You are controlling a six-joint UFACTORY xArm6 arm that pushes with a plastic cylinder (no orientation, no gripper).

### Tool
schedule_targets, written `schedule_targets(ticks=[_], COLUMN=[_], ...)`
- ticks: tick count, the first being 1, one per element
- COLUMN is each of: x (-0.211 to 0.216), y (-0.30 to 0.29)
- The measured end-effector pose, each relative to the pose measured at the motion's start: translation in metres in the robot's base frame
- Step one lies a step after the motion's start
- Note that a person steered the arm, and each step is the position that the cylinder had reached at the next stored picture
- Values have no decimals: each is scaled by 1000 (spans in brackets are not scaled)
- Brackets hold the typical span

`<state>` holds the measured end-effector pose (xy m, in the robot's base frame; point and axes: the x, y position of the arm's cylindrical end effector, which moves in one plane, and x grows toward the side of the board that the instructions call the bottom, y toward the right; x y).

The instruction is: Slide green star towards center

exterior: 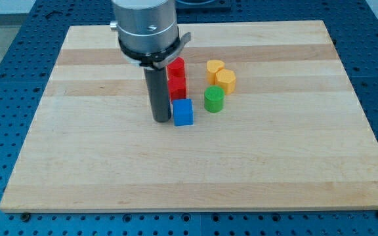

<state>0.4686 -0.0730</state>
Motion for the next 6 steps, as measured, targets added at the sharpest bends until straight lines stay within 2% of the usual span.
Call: schedule_targets(ticks=[1, 2, 3, 4, 6], x=[28, 25, -25, -85, -219], y=[-21, -86, -149, -183, -182])
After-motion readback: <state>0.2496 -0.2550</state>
